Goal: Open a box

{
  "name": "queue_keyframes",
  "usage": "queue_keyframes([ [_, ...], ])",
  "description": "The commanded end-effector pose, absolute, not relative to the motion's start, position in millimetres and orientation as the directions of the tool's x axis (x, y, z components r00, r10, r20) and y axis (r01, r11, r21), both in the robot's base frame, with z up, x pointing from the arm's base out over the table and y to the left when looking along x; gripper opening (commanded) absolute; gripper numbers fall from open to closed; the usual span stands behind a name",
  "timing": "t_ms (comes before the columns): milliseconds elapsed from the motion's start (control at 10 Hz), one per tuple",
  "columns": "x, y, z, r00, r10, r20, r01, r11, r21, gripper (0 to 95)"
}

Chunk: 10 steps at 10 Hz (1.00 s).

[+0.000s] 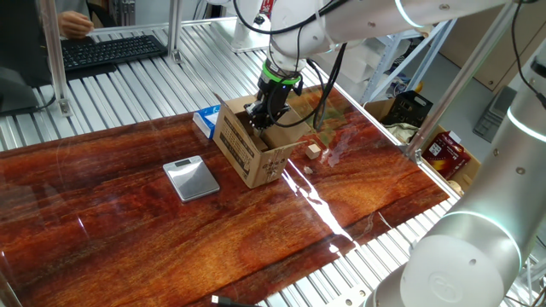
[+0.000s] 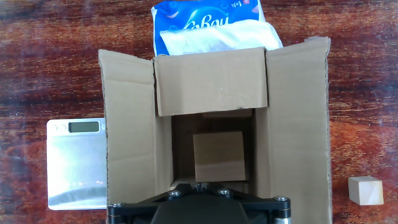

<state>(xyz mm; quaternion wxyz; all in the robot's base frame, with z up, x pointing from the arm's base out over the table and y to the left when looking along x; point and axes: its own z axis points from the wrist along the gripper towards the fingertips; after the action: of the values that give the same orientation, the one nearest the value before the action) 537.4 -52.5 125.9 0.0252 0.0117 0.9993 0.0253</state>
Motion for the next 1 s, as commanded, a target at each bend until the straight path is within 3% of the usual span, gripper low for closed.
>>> queue_keyframes([
  [100,536.7,-52.6,125.8,-0.999,0.022,-0.043,0.020,0.999,0.049,0.0],
  [1000,536.7,-52.6,125.8,-0.997,0.022,0.070,0.025,0.998,0.051,0.0],
])
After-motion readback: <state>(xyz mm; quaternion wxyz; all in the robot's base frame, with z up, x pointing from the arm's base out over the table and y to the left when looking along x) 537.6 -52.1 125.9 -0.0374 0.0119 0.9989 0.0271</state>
